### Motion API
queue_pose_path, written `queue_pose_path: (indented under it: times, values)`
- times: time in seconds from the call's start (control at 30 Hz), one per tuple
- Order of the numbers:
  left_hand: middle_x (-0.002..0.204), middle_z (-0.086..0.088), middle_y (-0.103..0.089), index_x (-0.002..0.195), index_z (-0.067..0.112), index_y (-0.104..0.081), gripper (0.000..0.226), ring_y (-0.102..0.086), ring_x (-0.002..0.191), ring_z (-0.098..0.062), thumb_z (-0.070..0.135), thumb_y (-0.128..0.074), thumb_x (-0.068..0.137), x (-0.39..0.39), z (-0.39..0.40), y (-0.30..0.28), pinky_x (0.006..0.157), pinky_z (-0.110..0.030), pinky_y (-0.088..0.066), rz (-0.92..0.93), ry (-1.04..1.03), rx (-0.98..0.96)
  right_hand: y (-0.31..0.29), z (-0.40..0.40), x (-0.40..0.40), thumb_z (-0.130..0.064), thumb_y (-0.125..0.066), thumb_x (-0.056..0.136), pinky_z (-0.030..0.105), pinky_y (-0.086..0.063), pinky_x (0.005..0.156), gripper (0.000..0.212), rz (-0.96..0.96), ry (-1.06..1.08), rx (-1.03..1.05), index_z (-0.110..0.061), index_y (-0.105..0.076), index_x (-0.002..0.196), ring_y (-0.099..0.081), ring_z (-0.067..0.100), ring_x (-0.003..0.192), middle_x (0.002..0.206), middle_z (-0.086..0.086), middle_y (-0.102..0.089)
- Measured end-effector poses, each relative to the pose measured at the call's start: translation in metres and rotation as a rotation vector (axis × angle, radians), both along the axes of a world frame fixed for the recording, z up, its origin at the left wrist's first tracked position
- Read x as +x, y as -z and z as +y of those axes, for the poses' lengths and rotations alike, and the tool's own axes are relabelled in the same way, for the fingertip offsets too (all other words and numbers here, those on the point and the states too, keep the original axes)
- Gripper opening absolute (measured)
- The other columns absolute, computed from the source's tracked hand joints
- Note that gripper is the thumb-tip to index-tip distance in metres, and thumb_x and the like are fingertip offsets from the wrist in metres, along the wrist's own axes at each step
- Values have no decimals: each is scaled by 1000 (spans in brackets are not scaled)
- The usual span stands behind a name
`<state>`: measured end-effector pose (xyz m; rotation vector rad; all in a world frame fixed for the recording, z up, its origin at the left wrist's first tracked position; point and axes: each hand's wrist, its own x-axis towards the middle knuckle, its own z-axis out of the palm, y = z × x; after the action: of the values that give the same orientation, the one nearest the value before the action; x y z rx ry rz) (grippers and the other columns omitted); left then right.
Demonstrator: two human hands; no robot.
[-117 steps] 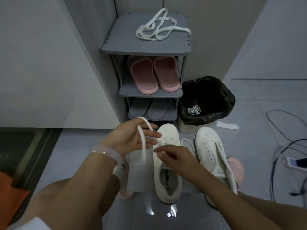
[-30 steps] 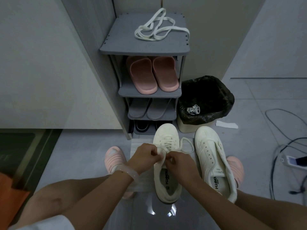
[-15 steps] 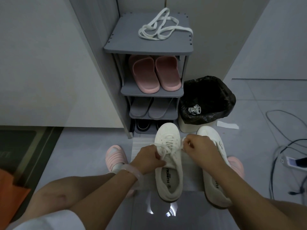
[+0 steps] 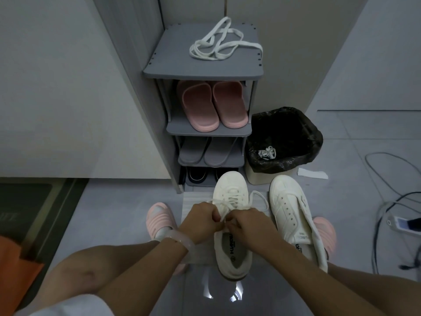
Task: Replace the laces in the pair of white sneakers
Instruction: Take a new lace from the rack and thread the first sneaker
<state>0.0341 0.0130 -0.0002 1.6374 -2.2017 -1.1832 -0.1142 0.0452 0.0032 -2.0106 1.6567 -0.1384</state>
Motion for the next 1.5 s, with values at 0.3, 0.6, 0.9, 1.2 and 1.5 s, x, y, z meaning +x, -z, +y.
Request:
queue_pose_path:
  times: [0.3,0.6,0.9,1.2,1.5]
  values:
    - [65,5,-51,62,16,-53,24,-42,56,1,16,-66,83,3,1,6,57,-6,-37,9,-16,13,-2,0,4,-32,-40,97,28,-41,71,25,-18,49,-35,-19,-60,102,-60,20,90,100,3,-65]
    - [64,12,-51,55,20,-50,32,-47,59,2,15,-69,80,2,-5,7,51,-2,-37,1,-85,138,-31,-21,-84,-19,-38,96,31,-45,72,27,371,496,-74,-12,-60,110,-61,30,94,103,11,-63]
    - [64,14,-49,56,23,-47,33,-45,58,2,16,-72,76,-1,-2,4,56,-1,-37,14,-90,87,-10,-8,-12,-32,-45,92,30,-43,71,25,101,17,-55,-24,-53,114,-60,24,94,105,4,-63]
    - [68,11,-56,62,21,-52,26,-53,63,0,17,-74,75,1,-7,4,65,-15,-48,56,-167,194,-22,-14,-30,-21,-41,93,27,-36,59,6,175,90,-225,-19,-47,93,-52,20,70,74,-2,-52]
    - [83,-6,-70,104,17,-50,35,-63,75,-13,21,-72,76,-3,2,-2,63,-18,-47,32,-87,68,-21,-12,-59,-28,-52,90,26,-40,69,34,47,114,-12,-34,-51,124,-60,20,95,102,2,-65]
